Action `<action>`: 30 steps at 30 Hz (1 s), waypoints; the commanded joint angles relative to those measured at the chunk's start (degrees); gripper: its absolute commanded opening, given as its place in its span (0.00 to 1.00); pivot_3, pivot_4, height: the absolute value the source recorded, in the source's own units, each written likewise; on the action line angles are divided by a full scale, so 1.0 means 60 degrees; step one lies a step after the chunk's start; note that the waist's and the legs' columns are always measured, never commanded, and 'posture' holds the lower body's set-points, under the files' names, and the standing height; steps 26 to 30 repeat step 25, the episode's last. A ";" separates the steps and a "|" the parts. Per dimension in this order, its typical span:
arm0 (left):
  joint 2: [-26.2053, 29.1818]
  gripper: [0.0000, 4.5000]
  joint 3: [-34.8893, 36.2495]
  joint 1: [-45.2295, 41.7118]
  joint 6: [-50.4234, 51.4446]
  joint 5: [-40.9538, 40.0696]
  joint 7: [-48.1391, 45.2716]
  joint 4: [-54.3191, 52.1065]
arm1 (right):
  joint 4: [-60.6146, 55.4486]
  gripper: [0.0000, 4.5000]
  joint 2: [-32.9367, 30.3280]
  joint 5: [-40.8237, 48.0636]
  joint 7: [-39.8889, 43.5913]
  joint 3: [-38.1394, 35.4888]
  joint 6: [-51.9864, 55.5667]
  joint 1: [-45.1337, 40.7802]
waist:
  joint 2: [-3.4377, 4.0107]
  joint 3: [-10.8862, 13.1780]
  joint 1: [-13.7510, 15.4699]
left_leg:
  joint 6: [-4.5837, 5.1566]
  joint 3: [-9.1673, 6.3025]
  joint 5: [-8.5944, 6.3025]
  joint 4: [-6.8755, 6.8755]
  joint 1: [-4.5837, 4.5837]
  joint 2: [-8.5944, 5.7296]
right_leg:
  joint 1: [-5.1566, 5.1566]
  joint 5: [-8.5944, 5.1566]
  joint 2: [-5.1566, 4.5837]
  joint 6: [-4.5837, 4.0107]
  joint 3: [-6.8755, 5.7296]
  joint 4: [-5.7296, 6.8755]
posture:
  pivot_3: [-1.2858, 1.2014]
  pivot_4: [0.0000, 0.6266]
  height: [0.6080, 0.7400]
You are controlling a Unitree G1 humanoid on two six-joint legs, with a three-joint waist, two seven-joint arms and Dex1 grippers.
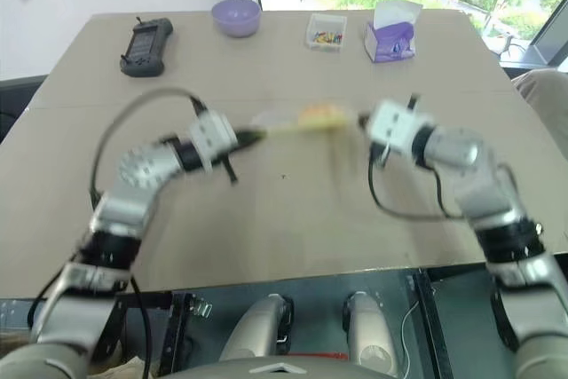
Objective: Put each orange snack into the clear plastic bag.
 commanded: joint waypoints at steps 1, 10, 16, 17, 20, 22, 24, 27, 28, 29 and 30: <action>0.0273 0.00 0.0178 0.0367 -0.0133 0.0042 -0.0114 -0.0815 | -0.1053 0.02 -0.0019 0.0098 0.0110 -0.0105 0.0611 0.0369 | 0.0004 0.0003 0.0017 | 0.0001 -0.0001 0.0000 0.0007 -0.0002 0.0000 | -0.0001 0.0001 0.0000 0.0001 0.0000 0.0002 | 0.52 0.24 1.00; 0.0821 0.76 0.1341 0.1735 0.2009 -0.2010 -0.0970 -0.2184 | -0.1991 0.80 -0.0415 0.1646 0.0868 -0.1211 0.2036 0.1532 | 0.0005 -0.0002 0.0038 | 0.0002 -0.0019 -0.0005 0.0069 0.0069 0.0062 | 0.0094 -0.0017 0.0014 -0.0021 -0.0016 0.0007 | 0.52 0.24 1.00; 0.1830 0.98 0.3607 0.3380 0.4570 -0.4572 -0.1512 -0.3641 | -0.2849 1.00 -0.0869 0.3687 0.1381 -0.3390 0.2714 0.2903 | 0.0006 -0.0002 0.0026 | -0.0002 -0.0024 -0.0021 0.0069 0.0053 0.0071 | 0.0083 -0.0005 0.0014 0.0004 -0.0014 -0.0005 | 0.52 0.24 1.00; 0.1935 0.98 0.4080 0.3507 0.5057 -0.5132 -0.1490 -0.3816 | -0.2961 1.00 -0.0916 0.4033 0.1477 -0.3739 0.2784 0.3101 | 0.0006 -0.0002 0.0029 | -0.0002 -0.0025 -0.0021 0.0069 0.0056 0.0071 | 0.0085 -0.0005 0.0013 0.0004 -0.0014 -0.0006 | 0.52 0.24 1.00; 0.2522 0.98 0.5503 0.3925 0.6179 -0.6201 -0.1647 -0.4203 | -0.3470 1.00 -0.1205 0.5092 0.1811 -0.5049 0.3410 0.3725 | 0.0006 -0.0001 0.0072 | -0.0002 -0.0024 -0.0023 0.0072 0.0055 0.0071 | 0.0090 -0.0040 0.0014 -0.0004 -0.0021 -0.0011 | 0.52 0.24 1.00; 0.2752 0.98 0.5952 0.4113 0.6709 -0.6609 -0.1624 -0.4493 | -0.3675 1.00 -0.1434 0.5419 0.1848 -0.5538 0.3610 0.4003 | 0.0006 -0.0001 0.0089 | -0.0002 -0.0022 -0.0023 0.0072 0.0049 0.0072 | 0.0085 -0.0043 0.0014 -0.0005 -0.0020 -0.0010 | 0.52 0.24 1.00; 0.2873 0.98 0.6088 0.4224 0.6929 -0.6715 -0.1578 -0.4658 | -0.3756 1.00 -0.1608 0.5572 0.1830 -0.5781 0.3665 0.4148 | 0.0010 -0.0004 0.0089 | -0.0002 -0.0015 -0.0023 0.0072 0.0058 0.0072 | 0.0089 -0.0047 0.0013 -0.0001 -0.0017 -0.0012 | 0.52 0.24 1.00; 0.2895 0.98 0.6093 0.4254 0.6997 -0.6728 -0.1566 -0.4723 | -0.3778 1.00 -0.1670 0.5623 0.1818 -0.5845 0.3675 0.4194 | 0.0010 -0.0004 0.0089 | -0.0002 -0.0009 -0.0023 0.0073 0.0063 0.0071 | 0.0094 -0.0049 0.0011 0.0001 -0.0016 -0.0011 | 0.52 0.24 1.00; 0.2895 0.98 0.6093 0.4254 0.6997 -0.6728 -0.1566 -0.4723 | -0.3778 1.00 -0.1670 0.5623 0.1818 -0.5845 0.3675 0.4194 | 0.0010 -0.0004 0.0089 | -0.0002 -0.0009 -0.0023 0.0073 0.0063 0.0071 | 0.0094 -0.0049 0.0011 0.0001 -0.0016 -0.0011 | 0.52 0.24 1.00; 0.2895 0.98 0.6093 0.4254 0.6997 -0.6728 -0.1566 -0.4723 | -0.3778 1.00 -0.1670 0.5623 0.1818 -0.5845 0.3675 0.4194 | 0.0010 -0.0004 0.0089 | -0.0002 -0.0009 -0.0023 0.0073 0.0063 0.0071 | 0.0094 -0.0049 0.0011 0.0001 -0.0016 -0.0011 | 0.52 0.24 1.00; 0.2895 0.98 0.6093 0.4254 0.6997 -0.6728 -0.1566 -0.4723 | -0.3778 1.00 -0.1670 0.5623 0.1818 -0.5845 0.3675 0.4194 | 0.0010 -0.0004 0.0089 | -0.0002 -0.0009 -0.0023 0.0073 0.0063 0.0071 | 0.0094 -0.0049 0.0011 0.0001 -0.0016 -0.0011 | 0.52 0.24 1.00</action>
